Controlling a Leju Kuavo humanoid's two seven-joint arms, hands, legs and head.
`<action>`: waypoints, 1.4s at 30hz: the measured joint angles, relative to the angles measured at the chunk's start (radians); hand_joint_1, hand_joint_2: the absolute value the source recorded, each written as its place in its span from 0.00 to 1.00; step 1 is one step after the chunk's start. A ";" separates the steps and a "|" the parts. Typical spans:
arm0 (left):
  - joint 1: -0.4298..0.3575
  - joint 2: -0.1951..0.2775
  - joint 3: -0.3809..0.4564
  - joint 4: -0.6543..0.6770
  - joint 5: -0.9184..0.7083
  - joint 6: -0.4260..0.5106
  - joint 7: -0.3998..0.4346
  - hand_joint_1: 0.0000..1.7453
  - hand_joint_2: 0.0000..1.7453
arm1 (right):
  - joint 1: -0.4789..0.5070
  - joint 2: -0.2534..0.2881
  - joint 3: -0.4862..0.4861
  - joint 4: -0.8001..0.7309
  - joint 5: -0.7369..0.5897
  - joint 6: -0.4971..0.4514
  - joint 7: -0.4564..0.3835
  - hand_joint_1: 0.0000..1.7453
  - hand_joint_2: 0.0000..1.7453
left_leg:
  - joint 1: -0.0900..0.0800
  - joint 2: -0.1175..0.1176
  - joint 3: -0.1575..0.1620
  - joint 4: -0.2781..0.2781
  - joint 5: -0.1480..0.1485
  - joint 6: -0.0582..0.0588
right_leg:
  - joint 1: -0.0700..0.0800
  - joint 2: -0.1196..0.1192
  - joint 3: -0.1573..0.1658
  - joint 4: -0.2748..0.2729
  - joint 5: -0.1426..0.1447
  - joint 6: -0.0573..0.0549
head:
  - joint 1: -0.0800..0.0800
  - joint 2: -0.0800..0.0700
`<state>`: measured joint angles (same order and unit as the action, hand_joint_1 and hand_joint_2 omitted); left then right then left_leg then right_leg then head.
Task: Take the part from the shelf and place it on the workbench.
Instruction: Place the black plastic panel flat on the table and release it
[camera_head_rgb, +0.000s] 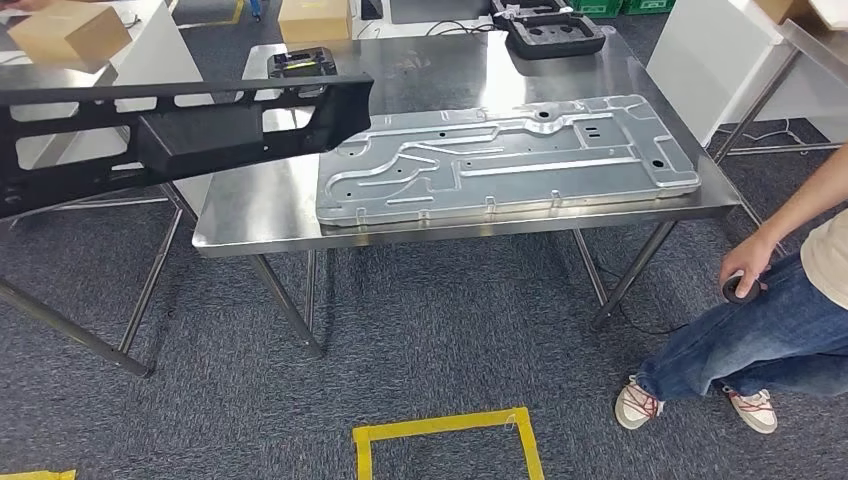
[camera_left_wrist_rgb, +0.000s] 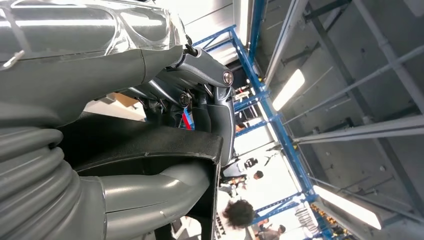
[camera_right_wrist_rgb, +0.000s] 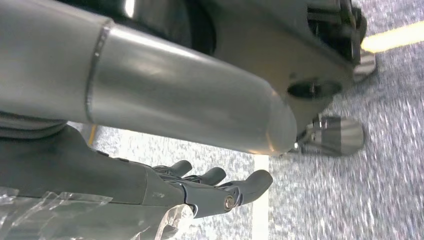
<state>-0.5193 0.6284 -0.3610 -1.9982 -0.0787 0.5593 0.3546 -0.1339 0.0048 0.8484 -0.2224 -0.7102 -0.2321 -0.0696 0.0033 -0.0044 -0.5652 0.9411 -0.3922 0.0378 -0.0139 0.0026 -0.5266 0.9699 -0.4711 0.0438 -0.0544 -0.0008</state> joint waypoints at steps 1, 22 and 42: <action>-0.001 0.001 0.000 0.000 0.001 -0.001 -0.001 1.00 1.00 | -0.001 0.000 0.000 0.000 0.000 0.000 0.000 0.00 0.00 | 0.002 0.000 0.008 -0.005 0.000 0.006 | 0.000 0.000 -0.014 0.034 -0.017 0.003 | 0.000 0.000; 0.004 0.007 0.001 0.000 0.030 -0.018 -0.011 1.00 1.00 | -0.003 0.003 0.002 0.000 0.016 0.009 0.010 0.00 0.00 | 0.008 -0.002 -0.125 0.302 -0.135 -0.037 | -0.001 0.004 -0.024 -0.006 0.030 -0.040 | -0.002 0.000; 0.006 0.024 -0.008 -0.003 0.031 -0.050 -0.012 1.00 1.00 | -0.016 0.004 0.011 0.002 0.015 0.002 0.014 0.00 0.00 | -0.017 -0.004 0.081 -0.005 -0.064 0.021 | 0.015 -0.001 -0.079 -0.006 0.075 -0.017 | 0.003 0.000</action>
<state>-0.5137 0.6520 -0.3685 -2.0012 -0.0475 0.5094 0.3425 -0.1499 0.0087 0.8597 -0.2206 -0.6956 -0.2302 -0.0554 -0.0132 -0.0086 -0.4842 0.9360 -0.4567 0.0592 0.0010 0.0020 -0.6058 0.9641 -0.3962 0.0271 -0.0517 -0.0008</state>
